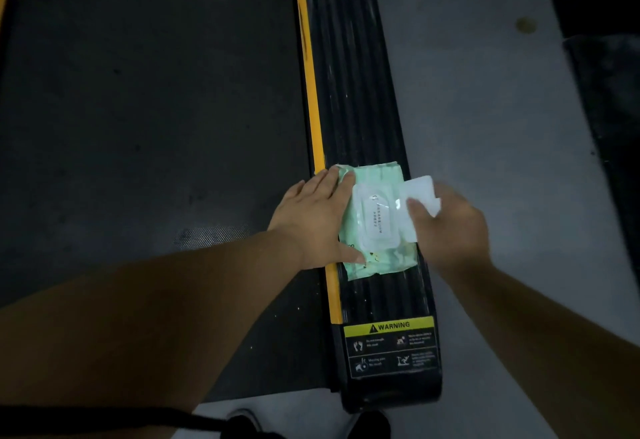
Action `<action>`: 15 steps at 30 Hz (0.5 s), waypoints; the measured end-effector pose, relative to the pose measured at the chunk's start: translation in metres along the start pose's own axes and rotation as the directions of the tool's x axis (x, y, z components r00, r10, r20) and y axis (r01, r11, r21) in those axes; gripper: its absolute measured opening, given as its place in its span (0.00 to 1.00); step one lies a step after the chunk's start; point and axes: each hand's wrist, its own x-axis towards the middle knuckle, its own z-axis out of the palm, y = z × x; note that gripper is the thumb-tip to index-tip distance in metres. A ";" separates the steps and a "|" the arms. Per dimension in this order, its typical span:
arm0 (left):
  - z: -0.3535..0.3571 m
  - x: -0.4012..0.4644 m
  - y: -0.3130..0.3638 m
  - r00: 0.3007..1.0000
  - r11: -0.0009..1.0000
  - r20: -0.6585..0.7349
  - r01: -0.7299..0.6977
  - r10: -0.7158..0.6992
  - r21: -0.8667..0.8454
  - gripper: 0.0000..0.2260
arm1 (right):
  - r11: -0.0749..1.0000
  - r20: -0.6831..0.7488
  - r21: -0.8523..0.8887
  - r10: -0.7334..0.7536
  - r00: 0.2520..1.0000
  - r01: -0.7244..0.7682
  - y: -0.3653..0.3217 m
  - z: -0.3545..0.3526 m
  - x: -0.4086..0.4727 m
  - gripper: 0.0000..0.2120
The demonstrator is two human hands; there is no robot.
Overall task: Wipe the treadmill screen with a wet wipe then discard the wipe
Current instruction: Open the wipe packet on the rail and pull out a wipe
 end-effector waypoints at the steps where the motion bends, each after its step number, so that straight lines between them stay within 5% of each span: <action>1: -0.001 0.000 0.001 1.000 1.000 0.002 -0.002 0.002 0.001 0.60 | 0.994 -0.025 -0.110 -0.021 0.999 0.018 0.004 -0.005 0.001 0.17; 4: -0.003 -0.001 0.002 1.000 1.000 -0.001 -0.004 0.004 -0.010 0.60 | 0.920 -0.035 -0.316 -0.255 0.966 0.231 0.004 -0.005 -0.004 0.22; 7: -0.004 -0.002 0.005 1.000 0.999 -0.007 -0.009 0.009 -0.031 0.61 | 0.855 0.073 -0.270 -0.440 0.895 0.443 -0.010 0.003 -0.010 0.16; 10: -0.003 -0.001 0.008 1.000 0.999 -0.017 0.005 -0.006 -0.050 0.61 | 0.885 0.109 -0.234 -0.387 0.916 0.402 -0.018 0.014 -0.007 0.18; 15: -0.003 -0.001 0.007 1.000 0.999 -0.020 0.015 -0.016 -0.045 0.60 | 0.939 0.113 -0.068 -0.327 0.938 0.336 -0.018 0.015 -0.004 0.06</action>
